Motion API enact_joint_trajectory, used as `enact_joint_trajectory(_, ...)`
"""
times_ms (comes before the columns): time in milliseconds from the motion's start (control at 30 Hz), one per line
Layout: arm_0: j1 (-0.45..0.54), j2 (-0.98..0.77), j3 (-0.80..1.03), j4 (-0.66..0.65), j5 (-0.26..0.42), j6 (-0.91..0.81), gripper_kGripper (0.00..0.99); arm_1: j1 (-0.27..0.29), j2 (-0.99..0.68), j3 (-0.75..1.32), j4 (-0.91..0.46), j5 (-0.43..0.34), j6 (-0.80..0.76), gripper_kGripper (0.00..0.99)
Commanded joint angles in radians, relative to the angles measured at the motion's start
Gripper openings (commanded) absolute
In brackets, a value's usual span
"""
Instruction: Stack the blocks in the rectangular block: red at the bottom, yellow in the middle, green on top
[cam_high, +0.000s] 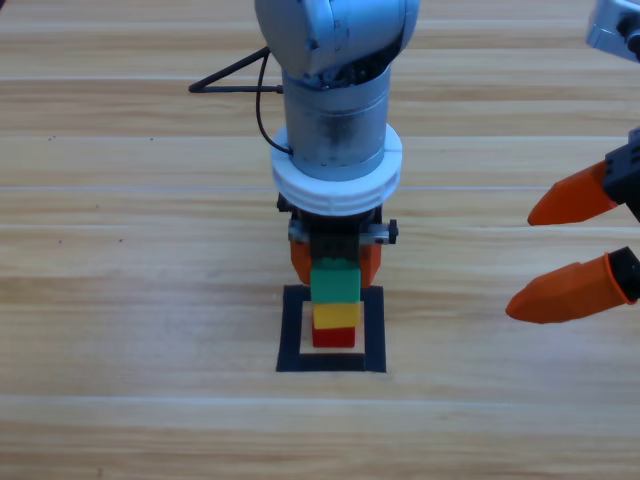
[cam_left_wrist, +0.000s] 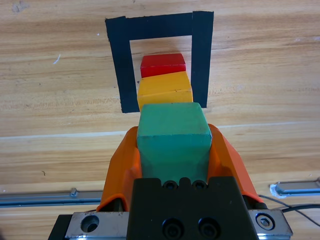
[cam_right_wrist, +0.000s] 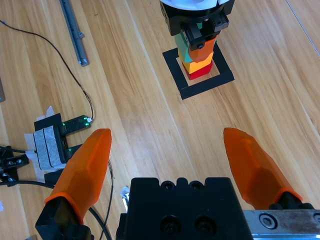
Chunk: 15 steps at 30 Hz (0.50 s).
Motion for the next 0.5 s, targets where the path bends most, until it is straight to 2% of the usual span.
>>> enact_joint_trajectory(33, -0.018, 0.048, -0.015, 0.006, 0.020, -0.003, 0.000, -0.017, -0.052, 0.030, -0.035, -0.011, -0.004, 0.990)
enact_joint_trajectory(500, -0.018, 0.052, -0.013, 0.006, 0.020, -0.006, 0.000, -0.017, -0.057, 0.036, -0.041, -0.009, -0.003, 0.990)
